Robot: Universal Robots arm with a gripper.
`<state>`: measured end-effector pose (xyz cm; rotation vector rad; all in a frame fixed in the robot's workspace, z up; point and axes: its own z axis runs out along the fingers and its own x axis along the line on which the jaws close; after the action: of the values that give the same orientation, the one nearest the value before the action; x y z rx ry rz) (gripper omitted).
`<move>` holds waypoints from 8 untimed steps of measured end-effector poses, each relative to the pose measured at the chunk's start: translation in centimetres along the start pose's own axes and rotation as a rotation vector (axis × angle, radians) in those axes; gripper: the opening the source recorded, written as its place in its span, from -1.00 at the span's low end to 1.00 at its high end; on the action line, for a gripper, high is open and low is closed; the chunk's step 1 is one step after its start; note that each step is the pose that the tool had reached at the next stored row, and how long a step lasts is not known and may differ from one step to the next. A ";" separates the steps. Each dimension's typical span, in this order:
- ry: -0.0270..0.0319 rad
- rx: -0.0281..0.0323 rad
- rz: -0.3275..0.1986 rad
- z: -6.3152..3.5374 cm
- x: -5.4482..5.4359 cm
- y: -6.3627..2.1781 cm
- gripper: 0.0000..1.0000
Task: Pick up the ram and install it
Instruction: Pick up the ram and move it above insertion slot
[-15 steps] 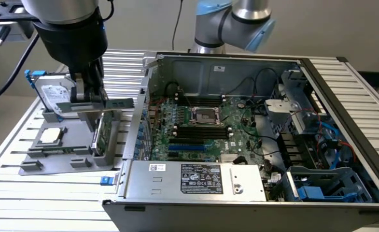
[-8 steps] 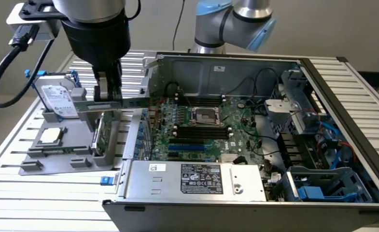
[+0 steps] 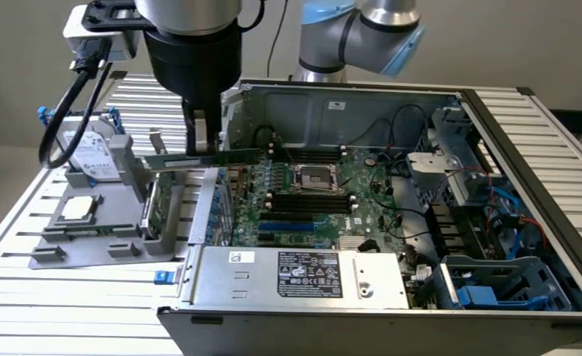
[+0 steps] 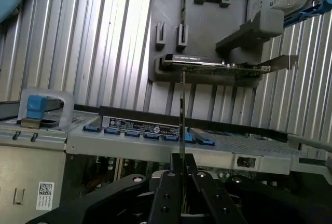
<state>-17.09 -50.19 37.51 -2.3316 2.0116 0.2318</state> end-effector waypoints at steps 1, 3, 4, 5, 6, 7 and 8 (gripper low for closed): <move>-0.0006 -0.0004 0.000 -0.05 0.1 -0.47 -0.72; -0.0017 -0.0012 0.000 -0.14 0.2 -1.35 -0.72; -0.0021 -0.0017 0.000 -0.19 0.2 -1.80 -0.72; -0.0025 -0.0022 0.000 -0.23 0.3 -2.24 -0.72; -0.0030 -0.0028 0.000 -0.27 0.4 -2.68 -0.72; -0.0032 -0.0037 0.000 -0.31 0.4 -3.17 -0.72; -0.0035 -0.0045 0.000 -0.34 0.5 -3.62 -0.72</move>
<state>-13.42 -50.19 37.56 -2.3318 2.0122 0.2404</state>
